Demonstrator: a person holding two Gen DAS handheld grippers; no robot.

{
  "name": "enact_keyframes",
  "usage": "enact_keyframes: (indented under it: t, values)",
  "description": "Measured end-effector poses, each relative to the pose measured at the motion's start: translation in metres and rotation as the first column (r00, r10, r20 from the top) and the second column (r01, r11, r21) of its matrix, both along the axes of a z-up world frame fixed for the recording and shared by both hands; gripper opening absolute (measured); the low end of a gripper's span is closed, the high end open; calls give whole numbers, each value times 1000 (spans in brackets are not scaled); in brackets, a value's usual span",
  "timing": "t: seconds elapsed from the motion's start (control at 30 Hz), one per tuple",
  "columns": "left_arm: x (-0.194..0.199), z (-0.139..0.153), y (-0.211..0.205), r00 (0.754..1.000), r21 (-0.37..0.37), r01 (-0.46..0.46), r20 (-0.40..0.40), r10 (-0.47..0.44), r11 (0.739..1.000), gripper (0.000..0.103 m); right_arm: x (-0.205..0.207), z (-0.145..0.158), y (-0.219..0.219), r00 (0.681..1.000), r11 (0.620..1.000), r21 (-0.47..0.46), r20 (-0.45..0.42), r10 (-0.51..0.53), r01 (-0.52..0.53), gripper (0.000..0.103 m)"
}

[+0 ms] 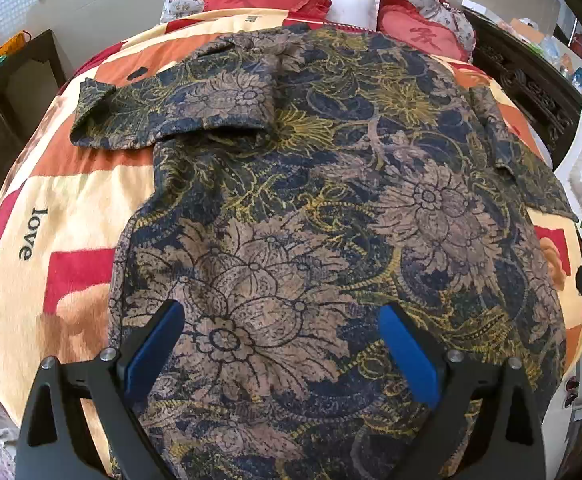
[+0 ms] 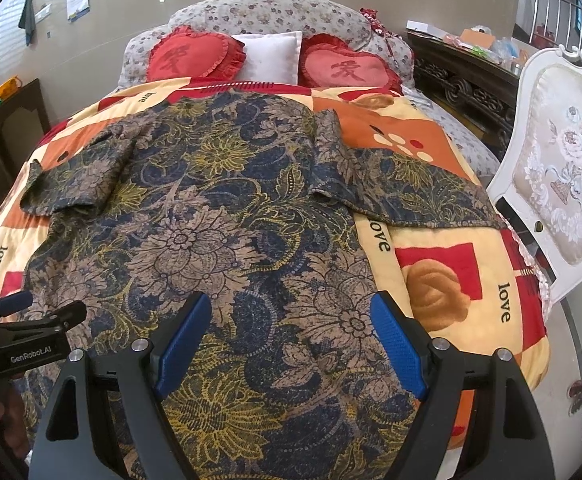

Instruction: Fold small clothes

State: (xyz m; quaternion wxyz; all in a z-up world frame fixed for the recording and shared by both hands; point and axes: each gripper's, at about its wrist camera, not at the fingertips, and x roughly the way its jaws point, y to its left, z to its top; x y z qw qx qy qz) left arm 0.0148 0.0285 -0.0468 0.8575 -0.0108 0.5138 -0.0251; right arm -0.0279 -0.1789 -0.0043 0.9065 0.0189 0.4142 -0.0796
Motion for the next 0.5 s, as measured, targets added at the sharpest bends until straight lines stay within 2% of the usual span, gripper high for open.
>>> enact_keyframes:
  t: [0.5]
  values:
    - [12, -4, -3, 1000, 30, -3, 7, 2, 1000, 100, 12, 0, -6, 1000, 1000, -3, 10, 0, 0, 89]
